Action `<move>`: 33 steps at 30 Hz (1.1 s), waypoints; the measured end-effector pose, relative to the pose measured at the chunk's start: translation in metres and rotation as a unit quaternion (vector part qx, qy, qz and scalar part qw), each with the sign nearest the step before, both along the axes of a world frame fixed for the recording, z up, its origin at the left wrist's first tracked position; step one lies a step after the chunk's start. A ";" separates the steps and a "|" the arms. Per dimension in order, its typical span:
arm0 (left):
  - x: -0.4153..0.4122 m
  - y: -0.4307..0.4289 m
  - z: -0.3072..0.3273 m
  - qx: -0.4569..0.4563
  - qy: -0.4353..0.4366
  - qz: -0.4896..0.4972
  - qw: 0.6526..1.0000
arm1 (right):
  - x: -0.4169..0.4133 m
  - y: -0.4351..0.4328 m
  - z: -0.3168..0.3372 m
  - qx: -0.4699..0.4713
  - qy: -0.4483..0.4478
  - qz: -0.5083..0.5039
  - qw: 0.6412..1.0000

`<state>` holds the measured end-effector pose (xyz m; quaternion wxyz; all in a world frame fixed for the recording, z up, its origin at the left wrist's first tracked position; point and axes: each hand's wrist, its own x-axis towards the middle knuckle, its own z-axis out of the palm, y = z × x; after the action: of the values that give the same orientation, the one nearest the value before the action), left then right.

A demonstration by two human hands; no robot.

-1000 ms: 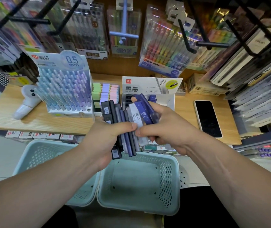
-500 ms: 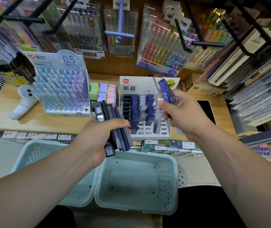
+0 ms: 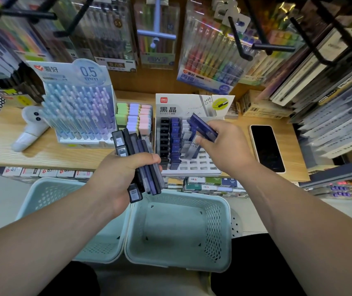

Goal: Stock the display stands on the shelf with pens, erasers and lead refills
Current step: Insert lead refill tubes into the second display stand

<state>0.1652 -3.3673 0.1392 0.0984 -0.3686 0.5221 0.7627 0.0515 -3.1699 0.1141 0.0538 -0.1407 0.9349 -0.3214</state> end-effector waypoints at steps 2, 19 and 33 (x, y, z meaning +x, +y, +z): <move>0.002 -0.001 0.000 0.001 -0.003 0.000 1.000 | 0.000 -0.003 -0.001 0.014 -0.003 0.000 1.000; 0.007 -0.010 0.001 0.015 0.003 0.017 1.000 | -0.008 -0.013 -0.005 0.085 -0.015 0.043 0.995; 0.008 -0.011 -0.001 0.020 0.004 0.013 1.000 | -0.003 -0.018 0.008 -0.132 -0.119 -0.069 0.982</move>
<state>0.1736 -3.3787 0.1379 0.0936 -0.3701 0.5019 0.7761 0.0482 -3.1883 0.1217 0.1238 -0.0424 0.8786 -0.4593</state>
